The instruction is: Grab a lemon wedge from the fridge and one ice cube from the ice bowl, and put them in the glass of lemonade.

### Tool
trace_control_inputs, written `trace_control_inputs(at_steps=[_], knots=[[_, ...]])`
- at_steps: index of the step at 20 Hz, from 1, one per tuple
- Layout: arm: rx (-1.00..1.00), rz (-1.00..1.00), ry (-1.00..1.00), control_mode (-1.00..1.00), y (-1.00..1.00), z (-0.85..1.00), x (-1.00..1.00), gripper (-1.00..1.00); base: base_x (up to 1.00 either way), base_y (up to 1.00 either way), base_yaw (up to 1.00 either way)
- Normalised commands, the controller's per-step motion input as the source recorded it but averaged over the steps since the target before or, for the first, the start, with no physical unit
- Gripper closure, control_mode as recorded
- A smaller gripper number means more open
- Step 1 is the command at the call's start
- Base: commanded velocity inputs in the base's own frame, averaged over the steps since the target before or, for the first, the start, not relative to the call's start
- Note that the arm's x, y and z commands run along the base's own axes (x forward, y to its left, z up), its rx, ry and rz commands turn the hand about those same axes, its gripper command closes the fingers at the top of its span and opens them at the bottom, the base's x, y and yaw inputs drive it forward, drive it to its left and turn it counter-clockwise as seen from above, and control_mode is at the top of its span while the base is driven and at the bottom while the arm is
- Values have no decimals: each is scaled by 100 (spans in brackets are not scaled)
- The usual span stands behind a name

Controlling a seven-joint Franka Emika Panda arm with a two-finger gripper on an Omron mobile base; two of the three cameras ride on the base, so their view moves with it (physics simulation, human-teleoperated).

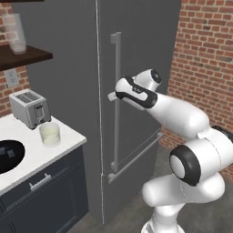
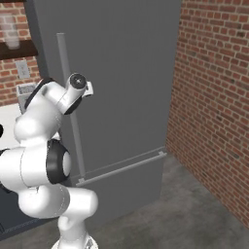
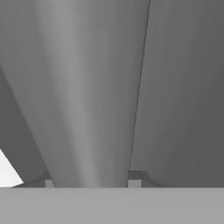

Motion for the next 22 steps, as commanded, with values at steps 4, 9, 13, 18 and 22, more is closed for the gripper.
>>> trace_control_inputs(at_steps=[4, 9, 13, 18, 22], knots=[[0, 0, -9, -100, -53, 0, -14, 100, 0, 0, 0], [0, -1, -10, -100, -63, 6, -27, 100, 0, 0, 0], [0, -2, -8, -100, -74, 3, -39, 100, 0, 0, 0], [0, -2, -1, -100, -80, 2, -38, 100, 0, 0, 0], [0, -1, 0, -100, -75, 6, -27, 100, 0, 0, 0]])
